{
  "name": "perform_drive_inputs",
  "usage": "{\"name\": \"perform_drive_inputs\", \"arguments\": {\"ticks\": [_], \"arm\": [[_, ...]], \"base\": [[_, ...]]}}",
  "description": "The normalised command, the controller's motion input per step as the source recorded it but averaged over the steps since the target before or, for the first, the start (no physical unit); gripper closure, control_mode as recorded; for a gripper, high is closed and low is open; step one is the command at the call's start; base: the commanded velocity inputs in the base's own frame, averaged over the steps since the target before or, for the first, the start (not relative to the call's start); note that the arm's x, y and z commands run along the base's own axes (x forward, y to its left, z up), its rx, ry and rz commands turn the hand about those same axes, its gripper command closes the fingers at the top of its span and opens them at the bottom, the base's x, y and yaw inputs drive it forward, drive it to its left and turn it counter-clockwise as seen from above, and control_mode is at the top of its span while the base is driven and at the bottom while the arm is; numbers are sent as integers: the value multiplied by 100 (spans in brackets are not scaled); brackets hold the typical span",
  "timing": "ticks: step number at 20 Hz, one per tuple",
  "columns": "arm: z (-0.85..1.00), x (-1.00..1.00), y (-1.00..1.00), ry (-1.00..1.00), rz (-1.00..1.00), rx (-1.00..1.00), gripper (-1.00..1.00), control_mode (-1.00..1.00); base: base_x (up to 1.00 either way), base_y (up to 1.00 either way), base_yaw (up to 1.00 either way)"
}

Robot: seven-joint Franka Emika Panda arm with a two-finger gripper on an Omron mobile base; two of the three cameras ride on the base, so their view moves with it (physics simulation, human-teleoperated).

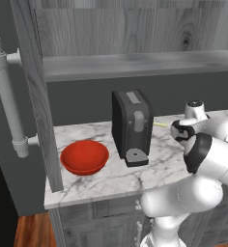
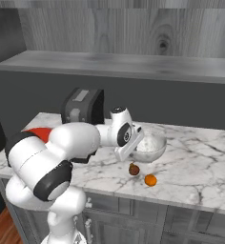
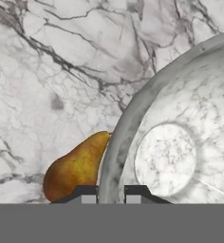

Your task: Pick both bowls and place them on the counter. Then place the tangerine in one bowl and place the pear in the other bowl.

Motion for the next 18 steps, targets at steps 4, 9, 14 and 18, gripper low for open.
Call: {"name": "perform_drive_inputs", "arguments": {"ticks": [4, 9, 14, 18], "arm": [[-19, 3, 0, 0, 0, 0, 100, -100], [-15, 4, 0, 5, 0, 0, 100, -100], [-16, 12, 0, 0, 0, 0, 100, -100], [-5, 3, 0, 0, 0, 1, -100, -100]], "base": [[0, 0, 0], [0, 0, 0], [0, 0, 0], [0, 0, 0]]}}
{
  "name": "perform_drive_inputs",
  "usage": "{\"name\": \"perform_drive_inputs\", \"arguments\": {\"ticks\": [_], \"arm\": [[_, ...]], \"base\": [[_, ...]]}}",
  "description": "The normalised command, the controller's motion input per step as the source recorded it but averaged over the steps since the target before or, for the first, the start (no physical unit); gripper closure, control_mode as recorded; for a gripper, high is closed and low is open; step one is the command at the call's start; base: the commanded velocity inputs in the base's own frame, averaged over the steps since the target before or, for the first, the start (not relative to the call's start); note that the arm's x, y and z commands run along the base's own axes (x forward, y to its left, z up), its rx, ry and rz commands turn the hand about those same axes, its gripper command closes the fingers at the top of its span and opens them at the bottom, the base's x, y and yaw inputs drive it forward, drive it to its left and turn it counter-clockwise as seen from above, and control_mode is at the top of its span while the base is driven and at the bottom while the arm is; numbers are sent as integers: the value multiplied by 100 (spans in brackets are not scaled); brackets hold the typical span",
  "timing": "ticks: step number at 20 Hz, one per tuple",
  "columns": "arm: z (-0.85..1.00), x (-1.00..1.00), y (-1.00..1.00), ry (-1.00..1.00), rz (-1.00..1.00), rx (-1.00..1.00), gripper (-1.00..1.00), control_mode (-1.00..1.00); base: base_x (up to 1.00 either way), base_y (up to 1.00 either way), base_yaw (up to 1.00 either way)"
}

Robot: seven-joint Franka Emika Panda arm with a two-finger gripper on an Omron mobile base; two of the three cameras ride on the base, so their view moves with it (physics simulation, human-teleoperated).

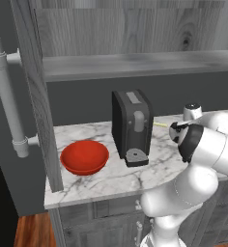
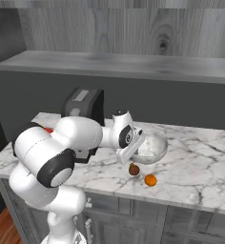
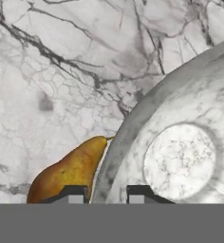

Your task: Pick both bowls and place them on the counter. Then place the tangerine in one bowl and place the pear in the other bowl.

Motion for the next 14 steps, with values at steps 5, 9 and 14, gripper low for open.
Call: {"name": "perform_drive_inputs", "arguments": {"ticks": [5, 9, 14], "arm": [[10, -17, 0, -5, -3, 3, -100, -100], [32, -48, 0, -11, -13, 3, -100, -100], [21, -53, 9, -9, -22, 5, -100, -100]], "base": [[0, 0, 0], [0, 0, 0], [0, 0, 0]]}}
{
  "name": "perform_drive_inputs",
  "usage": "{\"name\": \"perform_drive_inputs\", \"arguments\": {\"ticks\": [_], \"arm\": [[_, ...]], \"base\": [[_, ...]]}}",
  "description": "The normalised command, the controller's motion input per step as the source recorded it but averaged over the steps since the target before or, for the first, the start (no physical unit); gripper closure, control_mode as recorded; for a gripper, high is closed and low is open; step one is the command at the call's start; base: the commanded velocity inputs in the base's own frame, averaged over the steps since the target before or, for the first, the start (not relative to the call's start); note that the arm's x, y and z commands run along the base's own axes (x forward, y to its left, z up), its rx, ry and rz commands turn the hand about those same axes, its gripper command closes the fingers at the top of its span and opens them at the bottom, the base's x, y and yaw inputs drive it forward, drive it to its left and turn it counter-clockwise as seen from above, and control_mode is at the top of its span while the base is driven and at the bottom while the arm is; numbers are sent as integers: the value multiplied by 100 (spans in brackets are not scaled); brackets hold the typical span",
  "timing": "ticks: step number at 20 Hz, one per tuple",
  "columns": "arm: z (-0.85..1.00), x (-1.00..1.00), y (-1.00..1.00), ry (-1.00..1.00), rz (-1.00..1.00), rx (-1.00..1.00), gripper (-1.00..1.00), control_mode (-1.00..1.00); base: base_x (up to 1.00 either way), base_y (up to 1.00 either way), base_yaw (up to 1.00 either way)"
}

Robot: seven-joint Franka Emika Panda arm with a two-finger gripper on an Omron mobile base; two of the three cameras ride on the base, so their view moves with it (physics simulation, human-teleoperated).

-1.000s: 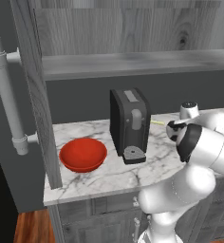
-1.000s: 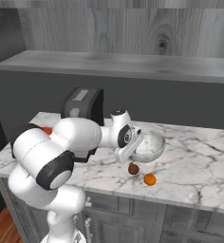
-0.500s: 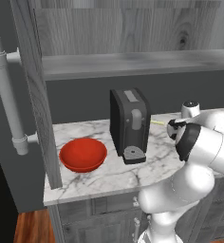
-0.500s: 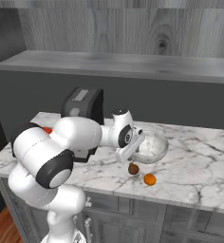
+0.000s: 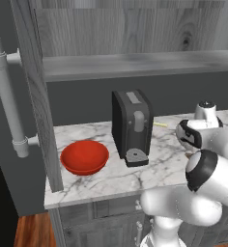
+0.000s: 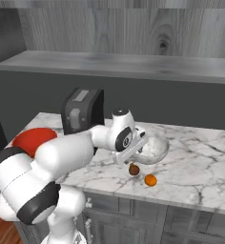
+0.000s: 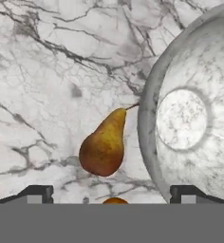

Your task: Pick both bowls and place them on the counter. Then place the tangerine in one bowl and place the pear in the other bowl.

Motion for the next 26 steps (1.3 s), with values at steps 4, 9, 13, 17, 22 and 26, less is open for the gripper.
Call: {"name": "perform_drive_inputs", "arguments": {"ticks": [4, 9, 13, 17, 22, 26], "arm": [[14, -51, 12, -6, -36, 8, -100, -100], [5, -52, 8, -3, -38, 8, -100, -100], [0, -16, 1, -8, -24, 5, -100, -100], [-10, 0, 0, -11, -4, 9, -100, -100], [-7, 0, -1, -10, 0, 12, -100, -100], [-2, 5, -1, -3, -1, 1, -100, -100]], "base": [[0, 0, 0], [0, 0, 0], [0, 0, 0], [0, 0, 0], [0, 0, 0], [0, 0, 0]]}}
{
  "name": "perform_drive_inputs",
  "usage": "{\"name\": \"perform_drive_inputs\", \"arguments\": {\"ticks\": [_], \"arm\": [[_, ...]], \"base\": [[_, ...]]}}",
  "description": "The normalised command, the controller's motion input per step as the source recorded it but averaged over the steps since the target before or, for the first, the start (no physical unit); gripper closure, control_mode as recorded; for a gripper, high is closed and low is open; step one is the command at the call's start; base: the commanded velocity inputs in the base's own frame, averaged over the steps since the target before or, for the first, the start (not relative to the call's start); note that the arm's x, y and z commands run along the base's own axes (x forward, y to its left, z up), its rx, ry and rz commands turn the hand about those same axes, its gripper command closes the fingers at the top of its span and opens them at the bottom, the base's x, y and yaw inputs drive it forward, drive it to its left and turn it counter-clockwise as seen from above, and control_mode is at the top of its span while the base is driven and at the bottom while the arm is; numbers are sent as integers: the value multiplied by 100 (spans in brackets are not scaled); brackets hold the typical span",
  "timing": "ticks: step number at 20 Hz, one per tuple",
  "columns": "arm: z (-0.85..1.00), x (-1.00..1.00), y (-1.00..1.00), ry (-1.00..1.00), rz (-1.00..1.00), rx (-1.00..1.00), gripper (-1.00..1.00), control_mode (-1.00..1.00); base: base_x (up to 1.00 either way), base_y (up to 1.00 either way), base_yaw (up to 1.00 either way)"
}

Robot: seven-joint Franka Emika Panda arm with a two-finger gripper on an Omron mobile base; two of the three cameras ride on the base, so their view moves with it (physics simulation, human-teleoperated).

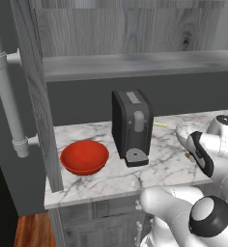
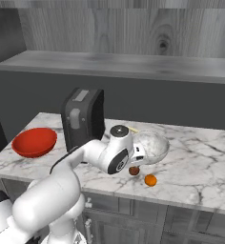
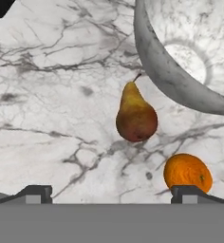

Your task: Pick both bowls and place them on the counter. Then place the tangerine in one bowl and place the pear in the other bowl.

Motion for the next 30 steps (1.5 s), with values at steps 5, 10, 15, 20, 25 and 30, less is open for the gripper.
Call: {"name": "perform_drive_inputs", "arguments": {"ticks": [5, 10, 15, 20, 25, 30], "arm": [[-2, 18, 1, 0, -12, 0, -100, -100], [-14, 17, 0, 0, -10, 4, -100, -100], [-16, 17, -1, 0, -5, 4, -100, -100], [-18, 12, -8, 0, 0, 3, -100, -100], [-13, 17, -10, 0, 0, 0, -100, -100], [-14, 23, -4, 0, 0, 0, -100, -100]], "base": [[0, 0, 0], [0, 0, 0], [0, 0, 0], [0, 0, 0], [0, 0, 0], [0, 0, 0]]}}
